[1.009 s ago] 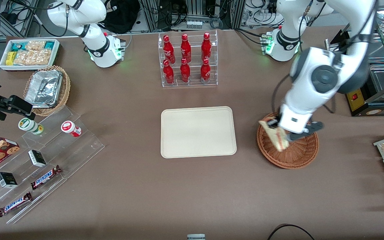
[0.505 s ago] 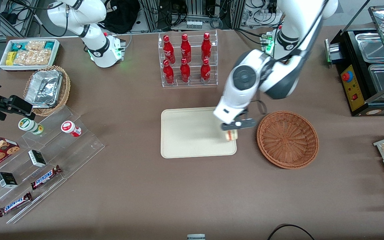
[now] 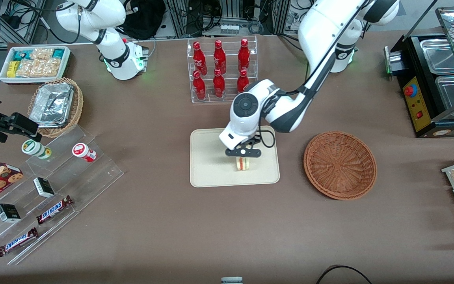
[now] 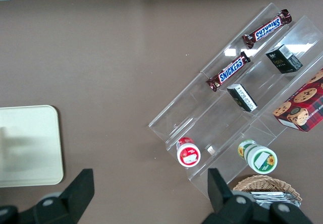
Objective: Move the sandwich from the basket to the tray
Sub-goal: 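Lower the sandwich onto the tray and open the left gripper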
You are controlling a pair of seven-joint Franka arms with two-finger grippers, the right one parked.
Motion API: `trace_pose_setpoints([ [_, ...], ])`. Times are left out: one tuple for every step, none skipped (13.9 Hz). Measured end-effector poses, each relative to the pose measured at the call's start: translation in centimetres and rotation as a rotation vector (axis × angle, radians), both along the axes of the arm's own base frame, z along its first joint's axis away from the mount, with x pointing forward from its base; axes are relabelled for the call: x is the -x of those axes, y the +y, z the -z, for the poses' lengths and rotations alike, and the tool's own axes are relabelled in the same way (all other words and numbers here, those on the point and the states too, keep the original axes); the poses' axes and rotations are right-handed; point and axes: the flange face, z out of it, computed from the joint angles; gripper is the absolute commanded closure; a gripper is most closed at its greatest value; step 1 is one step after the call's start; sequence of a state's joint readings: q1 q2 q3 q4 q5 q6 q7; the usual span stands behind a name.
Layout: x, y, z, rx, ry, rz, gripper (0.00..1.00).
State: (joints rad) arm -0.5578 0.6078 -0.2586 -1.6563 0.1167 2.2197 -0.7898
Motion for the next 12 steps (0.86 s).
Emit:
trace_pose_setpoints([
  [0.1,-0.5,0.2,0.01,-0.007,0.002,0.9],
  [0.1,-0.8,0.4,0.021,-0.014,0.003,0.9],
  [0.1,-0.9,0.7,0.027,-0.017,0.002,0.89],
  [0.0,-0.9,1.2,0.026,-0.014,0.001,0.88],
  [0.0,-0.9,1.8,0.024,-0.01,0.001,0.8],
  [0.1,-1.0,2.4,0.023,-0.005,0.002,0.54],
  [0.3,-1.1,2.8,0.023,-0.003,-0.001,0.08],
  [0.4,-1.3,2.8,0.025,-0.005,-0.014,0.0],
  [0.3,-1.4,2.6,0.028,-0.007,-0.031,0.0],
  [0.2,-1.5,2.4,0.031,-0.011,-0.044,0.0],
  [0.0,-1.6,2.0,0.037,-0.018,-0.053,0.0],
  [-0.4,-1.6,1.2,0.046,-0.03,-0.06,0.0],
])
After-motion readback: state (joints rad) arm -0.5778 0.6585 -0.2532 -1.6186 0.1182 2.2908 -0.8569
